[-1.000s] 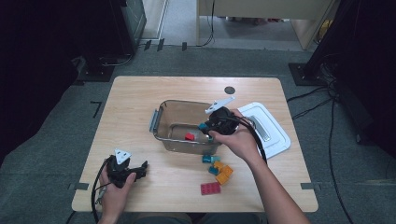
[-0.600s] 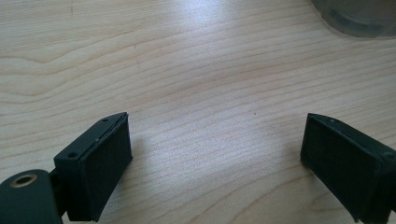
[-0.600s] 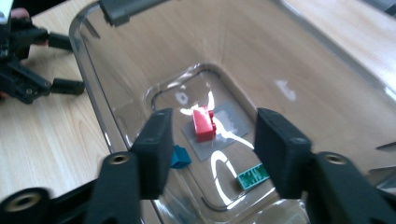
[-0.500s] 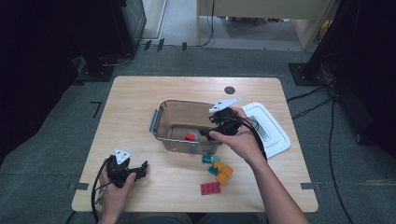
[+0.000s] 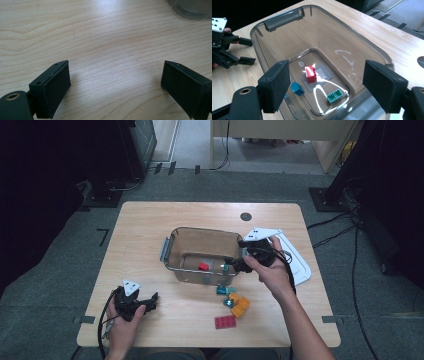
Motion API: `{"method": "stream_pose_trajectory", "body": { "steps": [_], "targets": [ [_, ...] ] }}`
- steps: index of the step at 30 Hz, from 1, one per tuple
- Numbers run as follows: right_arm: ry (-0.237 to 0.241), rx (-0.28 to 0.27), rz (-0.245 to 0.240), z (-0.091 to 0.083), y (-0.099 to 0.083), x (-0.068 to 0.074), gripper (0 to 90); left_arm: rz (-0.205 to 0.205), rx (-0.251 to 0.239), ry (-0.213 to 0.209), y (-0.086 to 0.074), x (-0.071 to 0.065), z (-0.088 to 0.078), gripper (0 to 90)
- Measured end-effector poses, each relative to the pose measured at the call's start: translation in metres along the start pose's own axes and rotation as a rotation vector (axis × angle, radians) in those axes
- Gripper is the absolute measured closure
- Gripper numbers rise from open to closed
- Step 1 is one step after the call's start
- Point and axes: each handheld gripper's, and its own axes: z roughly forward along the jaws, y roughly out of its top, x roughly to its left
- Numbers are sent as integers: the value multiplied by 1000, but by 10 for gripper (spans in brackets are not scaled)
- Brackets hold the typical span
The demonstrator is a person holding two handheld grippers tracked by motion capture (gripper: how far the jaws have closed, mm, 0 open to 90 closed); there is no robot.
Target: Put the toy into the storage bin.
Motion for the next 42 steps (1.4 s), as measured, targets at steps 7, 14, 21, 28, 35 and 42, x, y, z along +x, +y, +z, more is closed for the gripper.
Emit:
{"method": "stream_pose_trajectory", "body": {
  "steps": [7,14,21,28,35,42],
  "targets": [
    [-31,-14,24,-14,-13,-6,219,0,0,0,0,0,0,83],
    [-55,-12,33,-25,-29,-10,218,0,0,0,0,0,0,83],
    [-71,-17,59,-35,-46,-15,218,-1,1,-1,0,0,0,83],
    [-81,-7,81,-38,-66,-17,218,0,1,-1,0,0,0,84],
    [-99,1,112,-42,-87,-21,218,0,1,-1,0,0,0,84],
    [-104,9,140,-41,-109,-22,219,0,1,-1,0,0,0,83]
  ]
}}
